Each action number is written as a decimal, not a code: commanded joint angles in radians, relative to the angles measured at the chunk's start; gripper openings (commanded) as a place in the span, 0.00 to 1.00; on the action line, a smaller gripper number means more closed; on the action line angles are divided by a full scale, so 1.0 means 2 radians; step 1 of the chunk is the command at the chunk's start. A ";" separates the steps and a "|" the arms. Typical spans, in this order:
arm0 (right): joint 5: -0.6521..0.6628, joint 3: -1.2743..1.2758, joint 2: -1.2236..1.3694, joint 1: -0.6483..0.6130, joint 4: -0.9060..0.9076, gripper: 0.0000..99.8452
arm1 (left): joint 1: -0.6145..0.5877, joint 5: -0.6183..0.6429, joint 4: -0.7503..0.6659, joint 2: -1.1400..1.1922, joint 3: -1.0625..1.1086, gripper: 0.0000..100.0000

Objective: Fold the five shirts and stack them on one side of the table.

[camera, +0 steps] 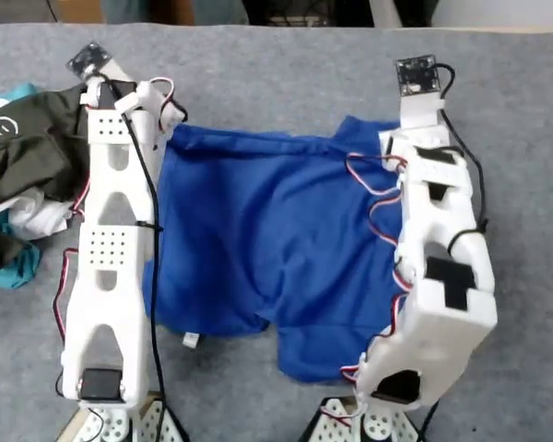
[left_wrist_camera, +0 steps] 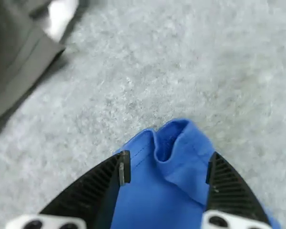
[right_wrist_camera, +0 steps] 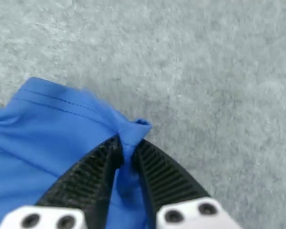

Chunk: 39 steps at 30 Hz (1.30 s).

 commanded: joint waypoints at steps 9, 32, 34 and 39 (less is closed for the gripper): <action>0.005 -0.041 0.010 0.003 0.011 0.01 | 0.041 0.065 -0.111 -0.021 -0.001 0.20; 0.005 -0.040 0.010 0.001 0.011 0.01 | 0.016 0.066 -0.165 0.018 0.115 0.15; 0.005 -0.040 0.010 0.001 0.011 0.01 | 0.016 0.066 -0.165 0.018 0.115 0.15; 0.005 -0.040 0.010 0.001 0.011 0.01 | 0.015 0.066 -0.166 0.018 0.115 0.13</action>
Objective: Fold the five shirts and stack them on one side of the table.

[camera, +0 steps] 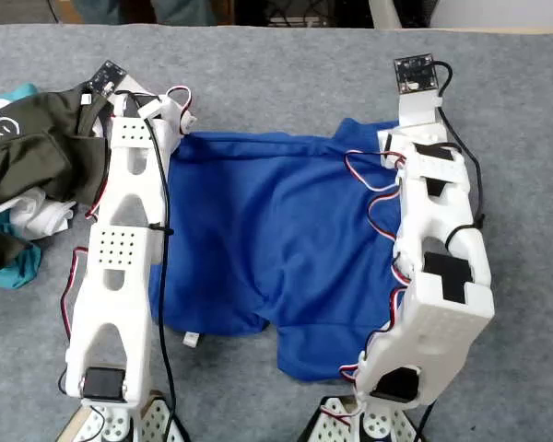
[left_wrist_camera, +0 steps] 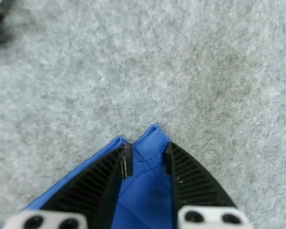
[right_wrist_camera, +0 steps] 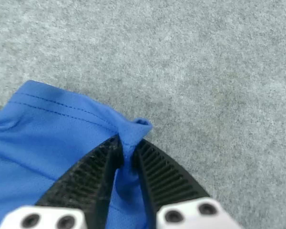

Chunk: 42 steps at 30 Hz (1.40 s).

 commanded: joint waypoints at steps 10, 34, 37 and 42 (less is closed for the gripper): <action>0.005 -0.021 -0.003 0.001 0.002 0.01 | -0.004 -0.041 -0.023 -0.007 0.003 0.03; -0.013 -0.309 -0.389 -0.005 0.348 0.01 | -0.002 -0.302 0.173 -0.305 -0.141 0.03; -0.012 -0.379 -0.419 -0.002 0.366 0.01 | -0.004 -0.328 0.173 -0.388 -0.141 0.03; -0.012 -0.512 -0.433 0.050 0.367 0.01 | -0.004 -0.404 0.178 -0.542 -0.126 0.03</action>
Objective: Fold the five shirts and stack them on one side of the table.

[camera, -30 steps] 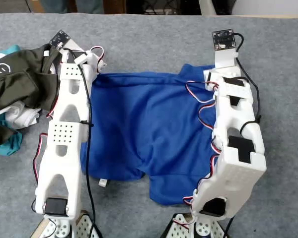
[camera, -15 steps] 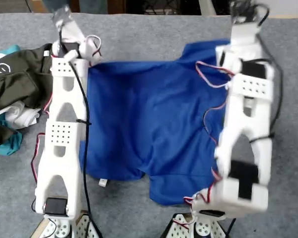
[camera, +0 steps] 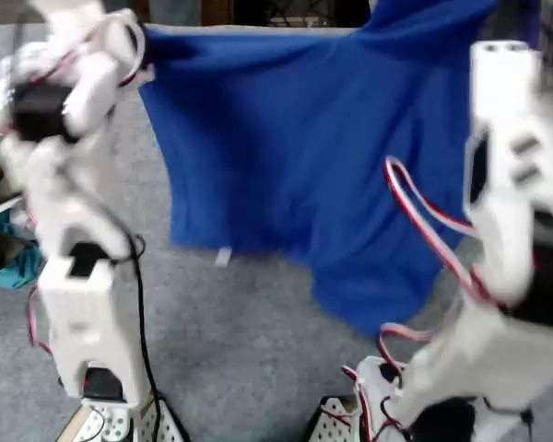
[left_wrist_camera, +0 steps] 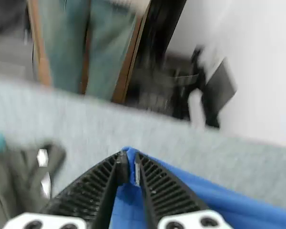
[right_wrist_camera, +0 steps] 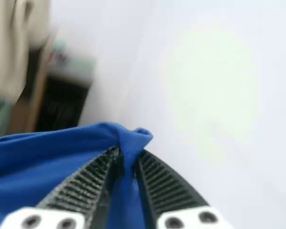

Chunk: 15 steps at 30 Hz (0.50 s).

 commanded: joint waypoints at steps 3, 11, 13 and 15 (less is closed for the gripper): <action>-0.002 -0.160 -0.014 0.064 0.004 0.01 | -0.008 -0.074 0.003 -0.195 0.020 0.03; 0.033 -0.293 -0.018 0.101 0.005 0.01 | -0.003 -0.104 0.003 -0.445 0.214 0.03; 0.063 -0.310 -0.018 0.102 0.007 0.01 | -0.002 -0.097 0.003 -0.503 0.284 0.03; 0.076 -0.313 -0.017 0.102 0.019 0.01 | -0.002 -0.095 0.001 -0.549 0.349 0.03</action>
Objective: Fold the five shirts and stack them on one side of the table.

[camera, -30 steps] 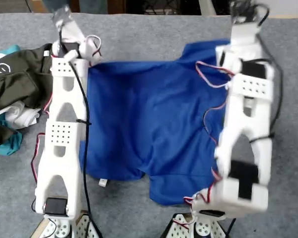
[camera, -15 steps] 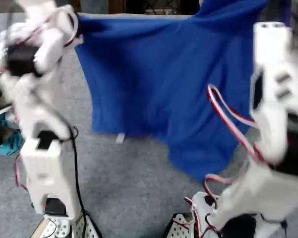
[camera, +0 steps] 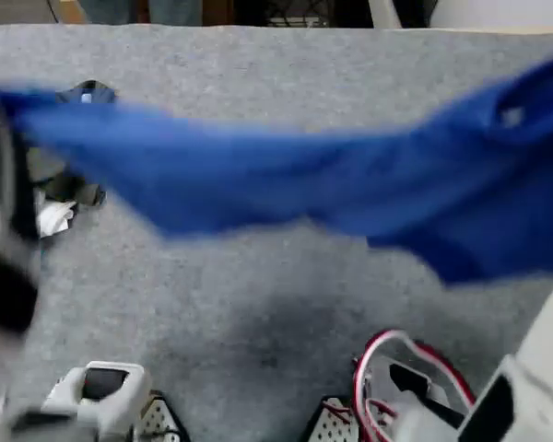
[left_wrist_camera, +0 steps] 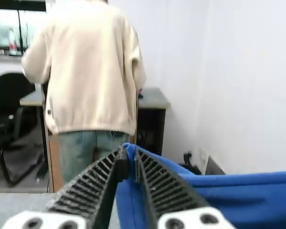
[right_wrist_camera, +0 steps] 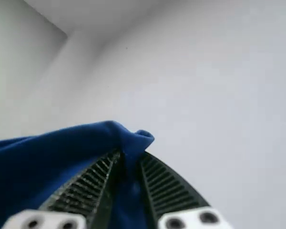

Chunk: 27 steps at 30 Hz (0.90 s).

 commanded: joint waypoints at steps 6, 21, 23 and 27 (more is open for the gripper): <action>0.015 0.123 0.009 -0.005 0.024 0.01 | -0.001 0.005 -0.089 -0.094 0.333 0.03; 0.012 0.629 0.186 -0.115 -0.318 0.01 | -0.004 0.007 -0.740 0.314 0.567 0.03; 0.012 0.579 0.250 -0.116 -0.322 0.01 | -0.004 0.007 -0.680 0.386 0.473 0.03; -0.006 0.442 0.340 -0.114 -0.225 0.01 | -0.003 0.007 -0.499 0.453 0.301 0.03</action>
